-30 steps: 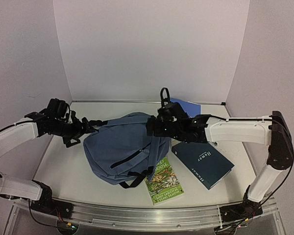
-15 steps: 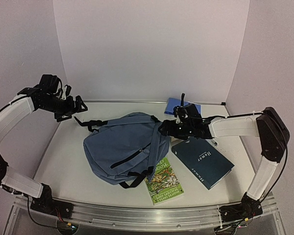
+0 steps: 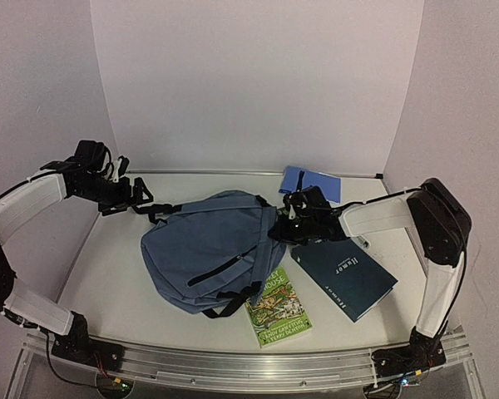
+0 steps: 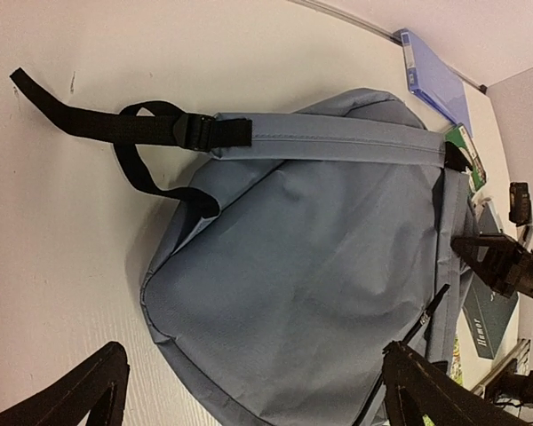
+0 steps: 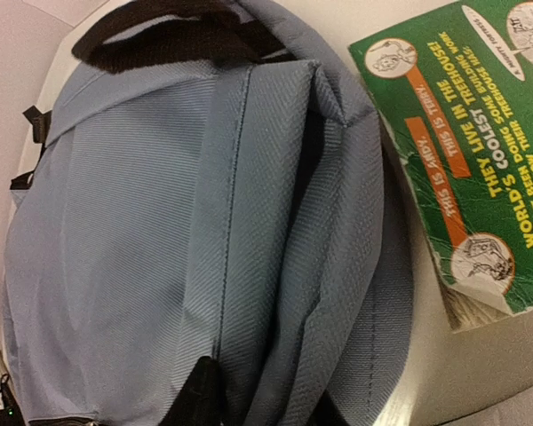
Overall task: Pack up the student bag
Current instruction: Adjust the student bag at the center of the board.
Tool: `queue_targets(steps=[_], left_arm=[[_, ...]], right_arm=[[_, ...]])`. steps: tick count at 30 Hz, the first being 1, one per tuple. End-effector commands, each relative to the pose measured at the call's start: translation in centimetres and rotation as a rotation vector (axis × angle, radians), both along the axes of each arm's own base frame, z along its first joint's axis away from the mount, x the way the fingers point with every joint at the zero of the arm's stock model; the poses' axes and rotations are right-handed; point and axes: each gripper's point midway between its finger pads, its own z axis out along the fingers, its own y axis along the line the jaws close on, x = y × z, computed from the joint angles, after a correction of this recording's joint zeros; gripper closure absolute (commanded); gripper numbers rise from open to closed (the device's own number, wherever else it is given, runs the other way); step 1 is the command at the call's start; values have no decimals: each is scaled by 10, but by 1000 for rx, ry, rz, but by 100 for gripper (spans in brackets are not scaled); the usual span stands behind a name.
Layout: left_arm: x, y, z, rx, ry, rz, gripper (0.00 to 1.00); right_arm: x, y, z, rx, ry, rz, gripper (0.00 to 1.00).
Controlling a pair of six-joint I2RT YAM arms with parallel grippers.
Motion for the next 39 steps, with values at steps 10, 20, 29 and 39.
queue_targets(steps=[10, 20, 29, 39], left_arm=[[9, 2, 2, 5, -28, 15, 0], [9, 4, 2, 6, -33, 21, 0], [8, 4, 3, 8, -33, 24, 0], [9, 32, 18, 98, -92, 157, 0]], right_arm=[[40, -15, 292, 131, -591, -121, 100], [37, -18, 397, -99, -925, -45, 100], [17, 65, 330, -401, -939, 128, 100], [-39, 171, 229, -262, -774, 292, 94]])
